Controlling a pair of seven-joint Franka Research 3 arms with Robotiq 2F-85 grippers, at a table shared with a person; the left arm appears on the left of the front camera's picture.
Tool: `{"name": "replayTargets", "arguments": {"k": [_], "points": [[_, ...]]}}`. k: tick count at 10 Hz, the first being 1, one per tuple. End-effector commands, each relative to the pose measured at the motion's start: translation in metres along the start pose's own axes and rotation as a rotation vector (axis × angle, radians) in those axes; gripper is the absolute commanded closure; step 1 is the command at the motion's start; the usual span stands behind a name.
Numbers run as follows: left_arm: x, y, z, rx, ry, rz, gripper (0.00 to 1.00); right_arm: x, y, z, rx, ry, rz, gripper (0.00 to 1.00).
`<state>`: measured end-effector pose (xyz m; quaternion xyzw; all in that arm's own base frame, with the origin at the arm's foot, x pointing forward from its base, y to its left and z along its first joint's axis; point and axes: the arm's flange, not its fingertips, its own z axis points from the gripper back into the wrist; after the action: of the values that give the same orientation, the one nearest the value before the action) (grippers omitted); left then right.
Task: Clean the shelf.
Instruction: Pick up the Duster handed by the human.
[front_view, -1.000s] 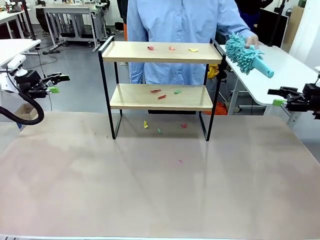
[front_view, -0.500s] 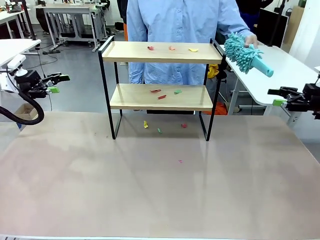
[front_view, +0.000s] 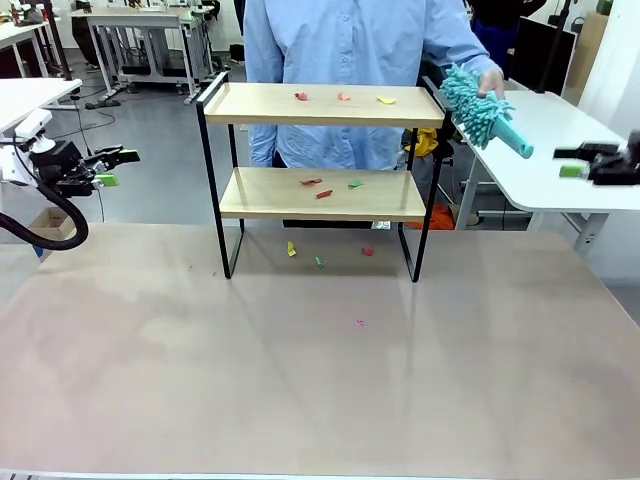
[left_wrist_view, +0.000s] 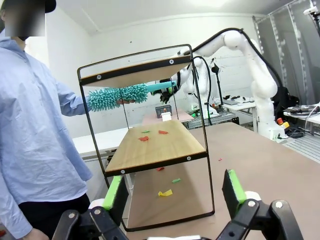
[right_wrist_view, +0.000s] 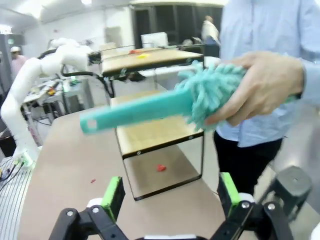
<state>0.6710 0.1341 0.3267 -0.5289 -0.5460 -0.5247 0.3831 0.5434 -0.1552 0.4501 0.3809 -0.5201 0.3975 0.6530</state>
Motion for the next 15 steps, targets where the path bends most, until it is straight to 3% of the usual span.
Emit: {"name": "replayTargets", "arguments": {"k": [1, 3, 4, 6, 7, 9, 12, 15], "points": [[0.001, -0.001, 0.000, -0.009, 0.010, -0.015, 0.00, 0.064, 0.039, -0.012, -0.130, 0.162, -0.067, 0.00], [0.001, -0.001, 0.000, -0.009, 0.010, -0.015, 0.00, 0.116, 0.067, -0.029, -0.336, 0.324, -0.139, 0.00], [0.001, -0.001, 0.000, -0.009, 0.010, -0.015, 0.00, 0.136, 0.077, -0.042, -0.477, 0.361, -0.107, 0.00], [0.001, -0.001, 0.000, -0.009, 0.010, -0.015, 0.00, 0.157, 0.093, -0.076, -0.589, 0.411, -0.102, 0.00], [0.001, -0.001, 0.000, -0.009, 0.010, -0.015, 0.00, 0.160, 0.098, -0.091, -0.614, 0.478, -0.104, 0.00], [0.001, -0.001, 0.000, -0.009, 0.010, -0.015, 0.00, 0.164, 0.095, -0.080, -0.590, 0.392, -0.036, 0.00], [0.001, -0.001, 0.000, -0.009, 0.010, -0.015, 0.00, 0.164, 0.095, -0.080, -0.590, 0.392, -0.036, 0.00], [0.001, -0.001, 0.000, -0.009, 0.010, -0.015, 0.00, 0.174, 0.118, -0.107, -0.676, 0.526, -0.075, 0.00]]}}
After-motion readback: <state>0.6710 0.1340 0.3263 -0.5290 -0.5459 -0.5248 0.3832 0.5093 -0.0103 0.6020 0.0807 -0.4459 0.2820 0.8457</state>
